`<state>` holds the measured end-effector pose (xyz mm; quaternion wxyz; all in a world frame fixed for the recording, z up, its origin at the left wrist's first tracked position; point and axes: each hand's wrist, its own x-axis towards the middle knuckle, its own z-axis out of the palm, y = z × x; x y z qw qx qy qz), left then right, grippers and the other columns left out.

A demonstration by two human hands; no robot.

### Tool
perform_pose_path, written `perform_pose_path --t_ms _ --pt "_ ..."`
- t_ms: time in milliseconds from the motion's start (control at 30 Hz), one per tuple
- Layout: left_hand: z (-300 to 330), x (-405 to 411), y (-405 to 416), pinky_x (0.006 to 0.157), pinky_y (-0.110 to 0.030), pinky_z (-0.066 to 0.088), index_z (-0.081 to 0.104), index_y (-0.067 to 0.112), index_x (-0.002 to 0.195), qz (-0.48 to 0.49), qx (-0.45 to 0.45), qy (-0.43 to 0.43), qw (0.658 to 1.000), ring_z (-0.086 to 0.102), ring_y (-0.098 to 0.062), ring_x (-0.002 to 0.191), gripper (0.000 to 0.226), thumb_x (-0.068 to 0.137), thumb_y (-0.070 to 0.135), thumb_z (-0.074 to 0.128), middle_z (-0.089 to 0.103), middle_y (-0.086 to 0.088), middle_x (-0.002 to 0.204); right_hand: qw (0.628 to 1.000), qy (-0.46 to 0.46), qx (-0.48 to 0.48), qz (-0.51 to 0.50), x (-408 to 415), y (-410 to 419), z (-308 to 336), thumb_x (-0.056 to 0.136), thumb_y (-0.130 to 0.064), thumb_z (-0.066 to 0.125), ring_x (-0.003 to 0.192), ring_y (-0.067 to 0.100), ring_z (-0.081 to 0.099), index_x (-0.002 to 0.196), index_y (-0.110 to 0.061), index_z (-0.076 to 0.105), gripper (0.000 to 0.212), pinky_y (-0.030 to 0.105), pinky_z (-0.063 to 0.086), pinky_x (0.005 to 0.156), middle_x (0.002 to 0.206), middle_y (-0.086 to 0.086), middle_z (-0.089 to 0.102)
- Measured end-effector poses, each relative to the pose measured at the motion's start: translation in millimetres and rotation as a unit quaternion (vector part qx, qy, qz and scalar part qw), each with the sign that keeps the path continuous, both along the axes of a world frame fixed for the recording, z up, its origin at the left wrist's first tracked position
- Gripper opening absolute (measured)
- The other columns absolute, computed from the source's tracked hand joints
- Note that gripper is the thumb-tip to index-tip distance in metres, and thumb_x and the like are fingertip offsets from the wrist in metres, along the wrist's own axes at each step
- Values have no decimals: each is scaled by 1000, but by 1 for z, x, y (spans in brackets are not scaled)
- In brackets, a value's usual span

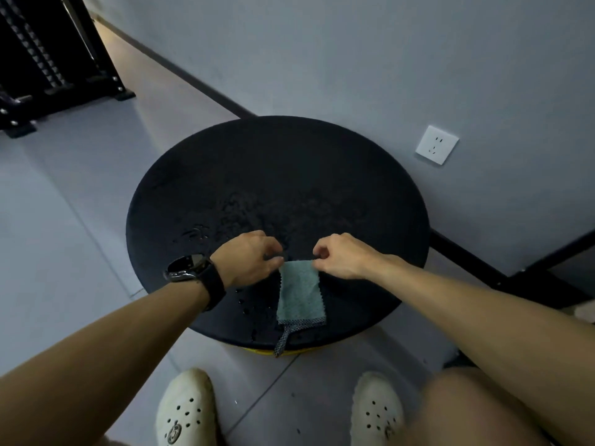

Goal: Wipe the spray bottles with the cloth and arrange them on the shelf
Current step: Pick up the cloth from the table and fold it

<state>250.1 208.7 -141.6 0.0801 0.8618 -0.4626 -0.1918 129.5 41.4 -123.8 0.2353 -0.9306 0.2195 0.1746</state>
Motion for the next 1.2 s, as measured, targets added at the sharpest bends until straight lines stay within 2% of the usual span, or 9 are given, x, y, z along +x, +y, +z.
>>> perform_pose_path --t_ms 167,367,567,700,767,900,1000,1133,1200 --pt "-17 -1 -9 93 -32 47 65 27 119 -7 7 25 1000 57 -17 104 34 96 48 51 53 2 113 1000 2 12 13 7 -2 -16 91 -33 62 115 18 57 133 -18 57 44 32 49 95 131 2 59" --pt "-28 2 -16 95 -32 45 62 24 124 -4 20 33 999 53 -20 109 40 93 49 57 53 -1 118 1000 -4 6 23 14 -8 -28 87 -30 66 112 16 54 128 -19 60 43 30 47 90 125 -2 55" --pt "-33 3 -20 91 -28 44 64 21 119 -2 11 39 999 51 -17 108 36 91 44 63 51 1 113 999 -7 25 21 18 -8 -35 86 -19 67 99 13 54 119 -19 62 33 29 48 81 109 -5 53" --pt "-35 2 -22 93 -31 44 64 22 105 -7 -4 39 999 48 -14 106 24 90 40 66 51 3 111 999 -11 33 22 19 -5 -36 87 -10 61 88 11 53 109 -18 65 23 24 40 70 100 -7 52" --pt "-34 2 -23 90 -31 45 58 25 95 -16 -8 42 999 48 -13 103 15 90 37 66 51 5 107 999 -12 30 26 20 -4 -37 86 -8 60 88 12 52 104 -19 65 22 24 38 68 98 -8 51" --pt "-33 1 -25 70 -29 40 45 26 86 -19 4 65 998 52 -15 84 18 92 31 62 55 7 89 999 -18 26 41 20 -3 -37 84 -8 59 90 12 49 93 -22 61 17 22 36 67 99 -8 47" --pt "-31 -1 -25 67 -28 36 43 22 92 -21 7 84 996 49 -15 77 16 94 27 58 52 7 81 998 -24 29 45 17 -3 -36 83 -9 60 83 11 51 89 -23 59 15 21 35 60 94 -8 51" --pt "-28 -4 -25 78 -27 42 51 16 113 -29 6 96 995 52 -16 91 21 94 24 55 54 4 98 998 -22 51 43 15 -5 -32 84 -10 58 75 11 54 93 -23 59 16 23 38 56 88 -6 58" --pt "-28 -5 -25 84 -27 42 57 16 112 -47 15 80 996 52 -17 97 20 94 26 53 51 3 102 997 -17 62 46 15 -5 -30 85 -12 58 75 9 54 101 -23 62 19 24 40 58 89 -7 60"
